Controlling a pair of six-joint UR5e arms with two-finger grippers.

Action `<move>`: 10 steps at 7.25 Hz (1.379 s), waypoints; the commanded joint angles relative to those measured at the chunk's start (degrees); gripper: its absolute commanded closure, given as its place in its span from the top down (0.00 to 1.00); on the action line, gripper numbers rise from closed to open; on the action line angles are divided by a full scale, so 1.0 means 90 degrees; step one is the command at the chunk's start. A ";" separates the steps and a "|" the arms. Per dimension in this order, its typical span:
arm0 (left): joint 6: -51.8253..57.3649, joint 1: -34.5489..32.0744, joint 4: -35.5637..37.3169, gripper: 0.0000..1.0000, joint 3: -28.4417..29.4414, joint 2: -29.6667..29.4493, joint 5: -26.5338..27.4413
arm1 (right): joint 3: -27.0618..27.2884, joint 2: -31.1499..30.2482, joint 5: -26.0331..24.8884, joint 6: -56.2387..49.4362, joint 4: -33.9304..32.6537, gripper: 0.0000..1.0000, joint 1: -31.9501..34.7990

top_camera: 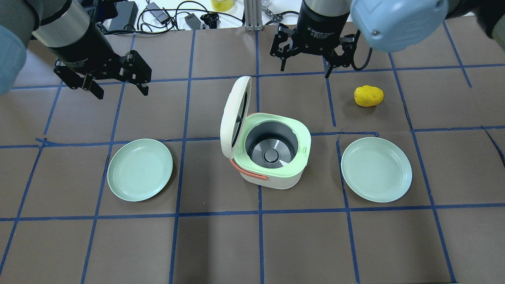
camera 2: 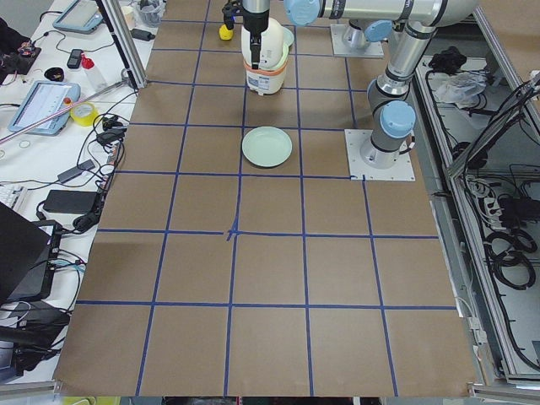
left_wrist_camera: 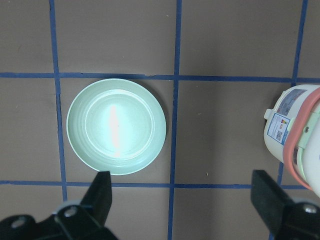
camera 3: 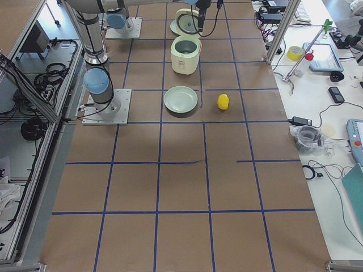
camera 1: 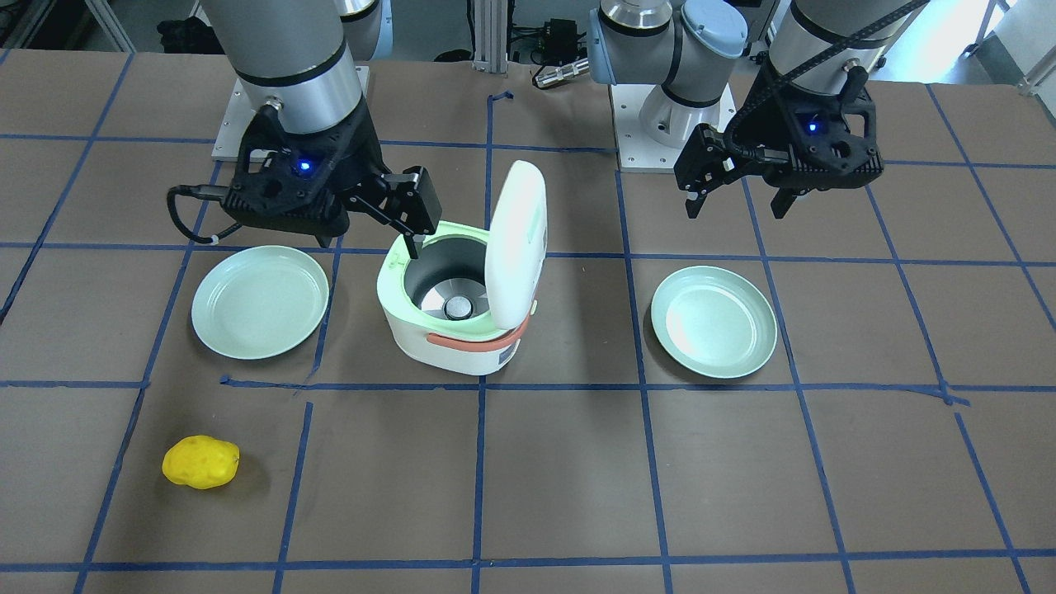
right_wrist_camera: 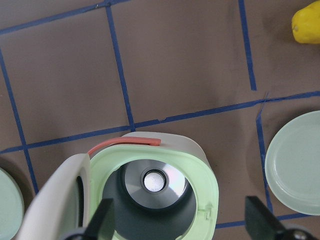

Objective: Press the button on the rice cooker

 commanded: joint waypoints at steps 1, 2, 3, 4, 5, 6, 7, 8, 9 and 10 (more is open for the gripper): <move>0.0000 0.0000 0.0000 1.00 0.0003 0.0000 0.0000 | -0.0222 -0.0064 -0.0278 -0.0665 0.0269 1.00 -0.0524; 0.0000 0.0000 0.0000 1.00 0.0003 0.0000 0.0000 | -0.0192 -0.0103 -0.0326 -0.1132 0.0366 1.00 -0.0788; 0.0000 0.0000 0.0000 1.00 0.0003 0.0000 0.0000 | -0.0173 -0.0133 -0.0404 -0.1475 0.0560 1.00 -0.1071; 0.0000 0.0000 0.0000 1.00 0.0003 0.0000 0.0000 | -0.0134 -0.0143 -0.0327 -0.1565 0.0678 1.00 -0.1374; 0.0000 0.0000 0.0000 1.00 0.0003 0.0000 0.0000 | -0.0105 -0.0143 -0.0365 -0.1673 0.0699 1.00 -0.1618; 0.0000 0.0000 0.0000 1.00 0.0003 0.0000 0.0000 | -0.0085 -0.0153 -0.0395 -0.1703 0.0709 1.00 -0.1688; 0.0000 0.0000 0.0000 1.00 0.0003 0.0000 0.0000 | -0.0046 -0.0162 -0.0405 -0.1655 0.0719 1.00 -0.1670; 0.0000 0.0000 0.0000 1.00 0.0003 0.0000 0.0000 | 0.0041 -0.0249 -0.0385 -0.1625 0.0748 1.00 -0.1650; 0.0000 0.0000 0.0000 1.00 -0.0006 0.0000 0.0000 | 0.0216 -0.0318 -0.0308 -0.1615 0.0767 1.00 -0.1650; 0.0000 0.0000 0.0000 1.00 0.0003 0.0000 0.0000 | 0.0266 -0.0357 -0.0307 -0.1615 0.0767 1.00 -0.1640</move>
